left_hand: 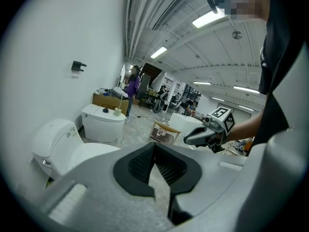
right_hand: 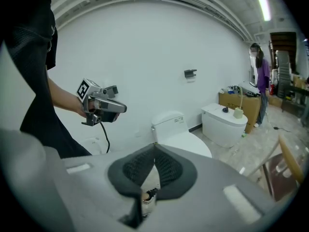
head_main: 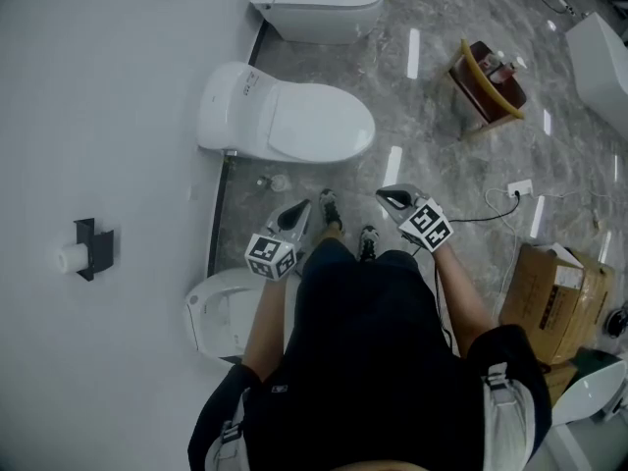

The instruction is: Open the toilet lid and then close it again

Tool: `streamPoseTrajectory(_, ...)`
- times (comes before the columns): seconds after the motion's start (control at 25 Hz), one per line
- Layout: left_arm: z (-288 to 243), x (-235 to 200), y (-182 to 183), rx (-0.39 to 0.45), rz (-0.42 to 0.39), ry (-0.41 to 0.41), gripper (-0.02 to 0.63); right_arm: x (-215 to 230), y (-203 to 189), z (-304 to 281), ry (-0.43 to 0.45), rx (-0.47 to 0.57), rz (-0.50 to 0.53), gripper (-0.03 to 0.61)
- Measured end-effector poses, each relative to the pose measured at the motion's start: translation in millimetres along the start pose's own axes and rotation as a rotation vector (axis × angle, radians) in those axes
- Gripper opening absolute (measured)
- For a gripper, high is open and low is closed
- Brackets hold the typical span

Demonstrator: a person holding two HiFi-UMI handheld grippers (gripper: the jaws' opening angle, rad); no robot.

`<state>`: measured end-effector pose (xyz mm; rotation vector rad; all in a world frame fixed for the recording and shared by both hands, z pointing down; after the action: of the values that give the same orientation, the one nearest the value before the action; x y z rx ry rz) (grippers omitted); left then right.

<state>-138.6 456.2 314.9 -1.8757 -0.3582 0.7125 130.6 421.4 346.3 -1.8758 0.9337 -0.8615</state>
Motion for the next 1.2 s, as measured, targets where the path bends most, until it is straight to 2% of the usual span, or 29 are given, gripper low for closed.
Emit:
streamPoseTrajectory(0.36, -39, -66, 15, -0.060, 0.009, -0.050, 0.009, 42, 24, -57, -0.034, -0.015, -0.037, 0.003)
streamPoseTrajectory(0.64, -72, -112, 23, -0.107, -0.004, -0.099, 0.009, 73, 29, -84, -0.092, -0.033, -0.071, 0.003)
streamPoseTrajectory(0.84, -98, -135, 14, -0.162, -0.046, -0.189, 0.009, 94, 20, -99, -0.142, -0.034, -0.096, 0.003)
streamPoseTrajectory(1.0, -119, -155, -2, -0.222, -0.081, -0.263, 0.009, 114, 7, -116, -0.138, -0.072, -0.072, 0.003)
streamPoseTrajectory(1.2, -126, -182, -14, -0.242, -0.027, -0.269, 0.009, 129, -7, -141, -0.161, -0.087, -0.099, 0.003)
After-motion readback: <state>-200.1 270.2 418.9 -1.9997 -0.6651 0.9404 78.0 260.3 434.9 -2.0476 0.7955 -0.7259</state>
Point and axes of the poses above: the fingertips, and each gripper's own axes: z backward along the fingers, x to its right, y out of its top, the point moved 8 cm from there along z, backward along the fingers, and after that the axes turned 9 degrees about x, right-handed, at the moved point
